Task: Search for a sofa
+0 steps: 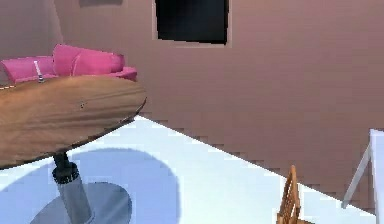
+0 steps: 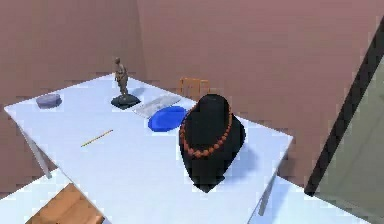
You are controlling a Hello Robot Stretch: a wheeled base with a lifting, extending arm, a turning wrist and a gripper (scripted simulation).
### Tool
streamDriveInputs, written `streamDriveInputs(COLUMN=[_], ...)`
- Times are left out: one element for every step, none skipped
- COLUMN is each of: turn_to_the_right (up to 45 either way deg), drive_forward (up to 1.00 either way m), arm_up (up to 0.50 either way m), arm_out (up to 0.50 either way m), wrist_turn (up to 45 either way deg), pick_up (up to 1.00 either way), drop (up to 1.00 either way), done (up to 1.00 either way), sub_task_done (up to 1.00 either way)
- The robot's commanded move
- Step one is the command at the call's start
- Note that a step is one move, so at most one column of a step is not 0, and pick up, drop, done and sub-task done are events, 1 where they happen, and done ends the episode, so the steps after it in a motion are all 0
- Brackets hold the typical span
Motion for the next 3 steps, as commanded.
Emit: streamDriveInputs(turn_to_the_right=[0.0,6.0,0.0], drive_forward=[1.0,0.0,0.05], arm_up=[0.0,0.0,0.0], arm_out=[0.0,0.0,0.0], wrist_turn=[0.0,0.0,0.0], pick_up=[0.0,0.0,0.0], drop=[0.0,0.0,0.0], done=[0.0,0.0,0.0], sub_task_done=[0.0,0.0,0.0])
